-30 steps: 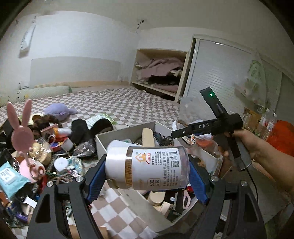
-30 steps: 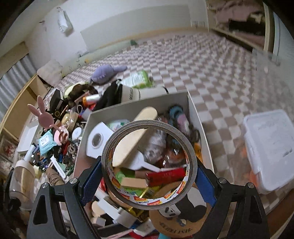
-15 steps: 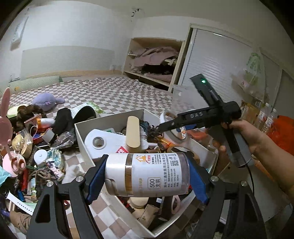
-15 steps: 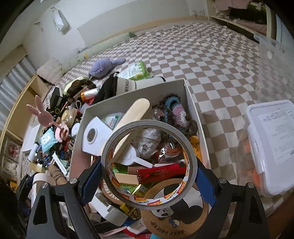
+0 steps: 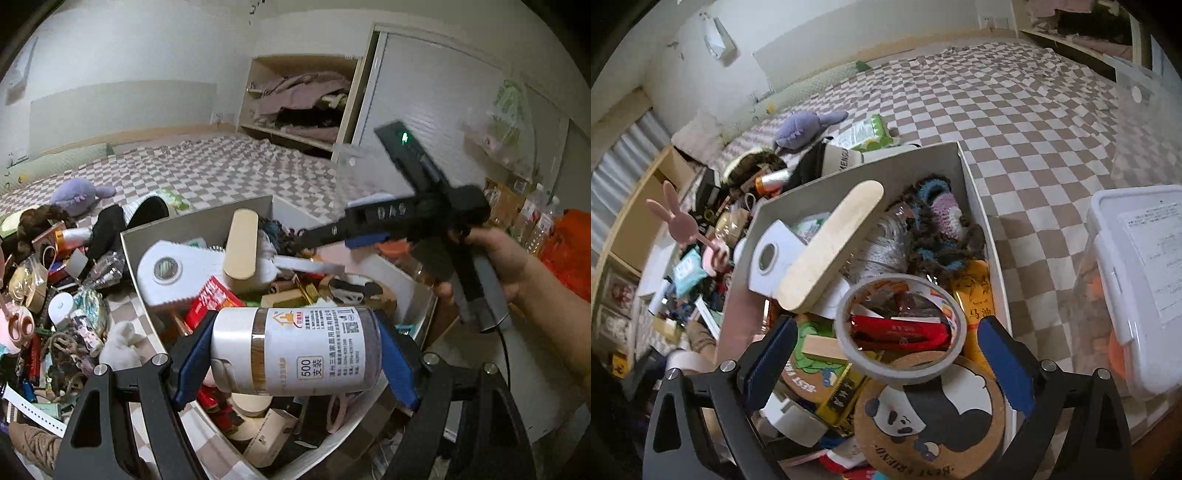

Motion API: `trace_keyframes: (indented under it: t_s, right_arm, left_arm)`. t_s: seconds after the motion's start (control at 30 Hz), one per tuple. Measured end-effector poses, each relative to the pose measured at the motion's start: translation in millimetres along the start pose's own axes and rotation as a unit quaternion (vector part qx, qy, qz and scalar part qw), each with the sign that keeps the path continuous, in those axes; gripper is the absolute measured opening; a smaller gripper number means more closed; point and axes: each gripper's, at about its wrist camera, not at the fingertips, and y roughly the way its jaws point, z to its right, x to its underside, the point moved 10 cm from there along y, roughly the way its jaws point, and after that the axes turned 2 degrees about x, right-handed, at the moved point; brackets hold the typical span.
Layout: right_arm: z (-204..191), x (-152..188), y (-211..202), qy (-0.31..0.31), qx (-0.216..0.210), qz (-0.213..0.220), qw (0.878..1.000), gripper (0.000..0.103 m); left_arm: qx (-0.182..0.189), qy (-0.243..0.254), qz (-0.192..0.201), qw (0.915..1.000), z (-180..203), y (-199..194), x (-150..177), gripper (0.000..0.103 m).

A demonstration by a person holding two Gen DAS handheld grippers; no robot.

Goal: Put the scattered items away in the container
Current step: 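Lower the tape roll into the box and open the right gripper while the left holds the jar, then lower the white jar into the box and open the left gripper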

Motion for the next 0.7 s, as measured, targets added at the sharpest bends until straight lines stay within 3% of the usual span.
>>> trace_keyframes:
  t_s: [0.5,0.7]
  right_arm:
    - [-6,9,1,0.000,-0.009,-0.016,1.000,0.098]
    - [-11,11,1,-0.002,-0.010,-0.019,1.000,0.098]
  left_arm:
    - [-0.032,0.010,-0.059,0.9977,-2,33,24,0.081]
    - [-0.060,0.026,-0.084,0.9943,-5,42,31,0.083]
